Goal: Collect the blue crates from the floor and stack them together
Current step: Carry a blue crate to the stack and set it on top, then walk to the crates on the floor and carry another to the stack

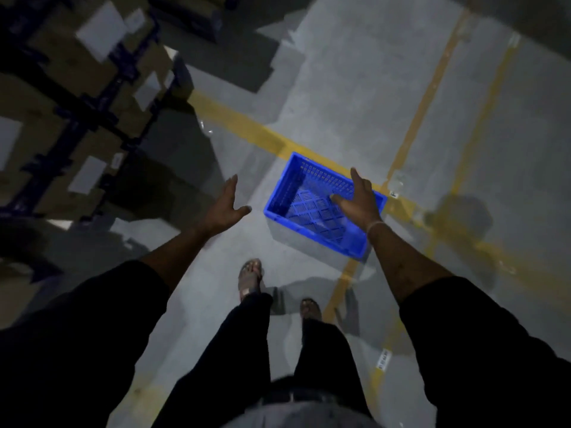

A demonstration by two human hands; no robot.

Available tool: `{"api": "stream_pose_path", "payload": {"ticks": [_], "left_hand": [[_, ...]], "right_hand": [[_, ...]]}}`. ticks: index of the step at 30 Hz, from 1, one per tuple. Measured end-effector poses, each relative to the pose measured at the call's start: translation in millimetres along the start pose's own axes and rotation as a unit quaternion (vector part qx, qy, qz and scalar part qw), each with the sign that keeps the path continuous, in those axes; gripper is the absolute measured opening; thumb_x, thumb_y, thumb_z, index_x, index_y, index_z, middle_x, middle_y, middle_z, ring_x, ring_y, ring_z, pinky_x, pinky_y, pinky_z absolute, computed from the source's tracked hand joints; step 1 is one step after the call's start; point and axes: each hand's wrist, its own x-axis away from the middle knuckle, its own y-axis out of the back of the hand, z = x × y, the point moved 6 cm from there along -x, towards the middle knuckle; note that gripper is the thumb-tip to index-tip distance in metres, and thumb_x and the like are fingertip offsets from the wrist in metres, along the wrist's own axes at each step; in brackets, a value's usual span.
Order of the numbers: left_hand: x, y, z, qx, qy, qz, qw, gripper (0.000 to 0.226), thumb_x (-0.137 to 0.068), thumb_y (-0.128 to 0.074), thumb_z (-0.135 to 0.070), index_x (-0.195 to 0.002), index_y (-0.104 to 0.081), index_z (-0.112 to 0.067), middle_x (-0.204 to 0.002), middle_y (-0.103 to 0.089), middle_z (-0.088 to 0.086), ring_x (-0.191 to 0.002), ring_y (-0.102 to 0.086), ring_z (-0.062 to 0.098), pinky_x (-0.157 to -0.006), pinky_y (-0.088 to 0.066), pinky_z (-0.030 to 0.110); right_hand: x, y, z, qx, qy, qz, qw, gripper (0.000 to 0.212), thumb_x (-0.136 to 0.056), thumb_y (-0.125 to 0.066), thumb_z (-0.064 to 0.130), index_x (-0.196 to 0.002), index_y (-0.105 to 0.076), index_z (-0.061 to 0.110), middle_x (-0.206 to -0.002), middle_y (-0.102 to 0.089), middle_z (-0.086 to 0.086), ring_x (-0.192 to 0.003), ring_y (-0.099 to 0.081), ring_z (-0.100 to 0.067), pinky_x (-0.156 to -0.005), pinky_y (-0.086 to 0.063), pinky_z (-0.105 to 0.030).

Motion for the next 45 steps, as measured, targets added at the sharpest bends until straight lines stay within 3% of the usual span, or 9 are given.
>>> {"api": "stream_pose_path", "payload": {"ticks": [2,5,10,13,25,29,34,39,45], "left_hand": [[49,11,1,0.029,0.022,-0.023,0.999,0.098,-0.095,-0.069,-0.037,-0.164,-0.003,-0.017,-0.172,-0.001,0.007,-0.157,-0.009,0.023,-0.126,-0.014,0.04],[129,18,9,0.056,0.027,-0.049,0.997,0.108,-0.085,-0.065,-0.06,-0.164,-0.003,-0.02,-0.172,-0.003,0.007,-0.157,-0.01,0.025,-0.127,-0.017,0.051],[265,-7,38,0.13,0.084,-0.147,0.977,0.108,-0.083,-0.061,-0.072,-0.163,-0.005,-0.028,-0.172,-0.006,-0.001,-0.156,-0.018,0.025,-0.123,-0.027,0.054],[344,-39,61,0.182,0.126,-0.195,0.956,0.101,-0.088,-0.066,-0.062,-0.163,-0.006,-0.03,-0.171,-0.008,-0.002,-0.154,-0.023,0.026,-0.122,-0.03,0.054],[613,-153,126,0.374,0.231,-0.37,0.818,0.093,-0.093,-0.067,-0.055,-0.163,-0.01,-0.034,-0.171,-0.011,-0.009,-0.148,-0.037,0.022,-0.109,-0.043,0.04],[697,-188,151,0.411,0.238,-0.416,0.775,0.089,-0.093,-0.063,-0.059,-0.162,-0.011,-0.038,-0.17,-0.012,-0.011,-0.146,-0.038,0.016,-0.108,-0.041,0.036],[816,-222,204,0.467,0.237,-0.469,0.711,0.098,-0.082,-0.059,-0.08,-0.16,-0.01,-0.046,-0.168,-0.023,-0.007,-0.146,-0.039,0.016,-0.119,-0.035,0.05],[939,-243,260,0.441,0.257,-0.548,0.662,0.085,-0.096,-0.054,-0.064,-0.163,-0.01,-0.037,-0.17,-0.012,-0.011,-0.149,-0.033,0.013,-0.114,-0.032,0.034],[1074,-290,315,0.452,0.286,-0.602,0.593,0.083,-0.097,-0.054,-0.062,-0.163,-0.01,-0.037,-0.17,-0.01,-0.013,-0.15,-0.031,0.013,-0.117,-0.032,0.037]], "right_hand": [[26,8,20,0.018,0.023,0.013,0.999,0.089,-0.089,-0.071,0.041,-0.162,-0.02,0.028,-0.161,-0.027,-0.007,-0.147,-0.03,-0.028,-0.116,-0.03,-0.039],[70,6,45,0.058,0.06,0.059,0.995,0.088,-0.089,-0.07,0.047,-0.161,-0.024,0.025,-0.16,-0.029,-0.012,-0.148,-0.03,-0.031,-0.119,-0.029,-0.045],[133,-25,54,0.17,0.113,0.158,0.966,0.104,-0.074,-0.064,0.069,-0.16,-0.025,0.026,-0.164,-0.028,-0.013,-0.151,-0.025,-0.034,-0.121,-0.025,-0.049],[176,-42,63,0.218,0.158,0.199,0.942,0.107,-0.074,-0.065,0.072,-0.16,-0.025,0.023,-0.162,-0.029,-0.016,-0.151,-0.026,-0.034,-0.121,-0.026,-0.048],[371,-169,117,0.296,0.304,0.358,0.832,0.087,-0.09,-0.068,0.053,-0.16,-0.028,0.022,-0.163,-0.027,-0.012,-0.15,-0.03,-0.028,-0.12,-0.025,-0.037],[464,-235,122,0.302,0.335,0.403,0.796,0.086,-0.09,-0.063,0.061,-0.16,-0.027,0.026,-0.166,-0.025,-0.004,-0.153,-0.023,-0.024,-0.122,-0.022,-0.039],[602,-328,121,0.292,0.364,0.451,0.761,0.082,-0.092,-0.053,0.067,-0.16,-0.024,0.031,-0.168,-0.02,0.002,-0.155,-0.016,-0.022,-0.122,-0.018,-0.044],[746,-429,113,0.289,0.411,0.494,0.71,0.08,-0.095,-0.046,0.069,-0.161,-0.024,0.03,-0.169,-0.019,0.004,-0.157,-0.009,-0.019,-0.124,-0.012,-0.044],[896,-531,97,0.288,0.423,0.553,0.657,0.094,-0.08,-0.048,0.083,-0.159,-0.028,0.036,-0.168,-0.021,0.01,-0.156,-0.014,-0.015,-0.125,-0.017,-0.047]]}}
